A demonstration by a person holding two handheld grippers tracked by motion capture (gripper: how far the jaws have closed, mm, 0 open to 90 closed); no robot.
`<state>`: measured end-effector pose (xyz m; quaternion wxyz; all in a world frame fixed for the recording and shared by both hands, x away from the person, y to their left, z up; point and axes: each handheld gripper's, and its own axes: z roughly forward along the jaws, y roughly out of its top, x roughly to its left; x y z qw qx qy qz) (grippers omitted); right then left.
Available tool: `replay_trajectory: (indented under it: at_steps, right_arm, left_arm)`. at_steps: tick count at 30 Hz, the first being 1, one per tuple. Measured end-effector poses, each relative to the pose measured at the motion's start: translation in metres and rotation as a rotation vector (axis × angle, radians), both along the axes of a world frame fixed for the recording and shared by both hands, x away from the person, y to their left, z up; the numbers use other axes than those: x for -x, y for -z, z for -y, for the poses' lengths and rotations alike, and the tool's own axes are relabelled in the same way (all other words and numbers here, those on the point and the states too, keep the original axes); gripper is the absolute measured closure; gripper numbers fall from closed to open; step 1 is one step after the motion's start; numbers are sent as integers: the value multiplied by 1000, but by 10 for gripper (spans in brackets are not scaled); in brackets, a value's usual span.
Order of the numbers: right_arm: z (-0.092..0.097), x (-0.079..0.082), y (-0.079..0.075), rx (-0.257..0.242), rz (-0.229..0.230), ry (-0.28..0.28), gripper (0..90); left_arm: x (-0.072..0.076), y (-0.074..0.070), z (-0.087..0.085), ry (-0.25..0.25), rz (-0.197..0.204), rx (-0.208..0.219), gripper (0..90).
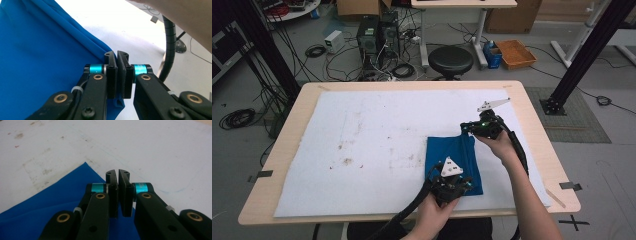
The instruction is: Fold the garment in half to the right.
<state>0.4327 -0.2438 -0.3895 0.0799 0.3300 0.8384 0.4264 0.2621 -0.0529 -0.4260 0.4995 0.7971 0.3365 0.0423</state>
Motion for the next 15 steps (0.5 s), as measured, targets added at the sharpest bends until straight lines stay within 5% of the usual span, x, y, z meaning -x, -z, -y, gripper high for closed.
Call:
replay_trajectory:
  at_steps: [8, 15]
  right_arm:
    - [11, -4, 13, 42, -33, 40, 871]
    - [12, -2, 9, 69, -1, 123, 736]
  left_arm:
    - [-3, 7, 9, 6, 11, 1, 848]
    - [1, 3, 3, 7, 33, 18, 592]
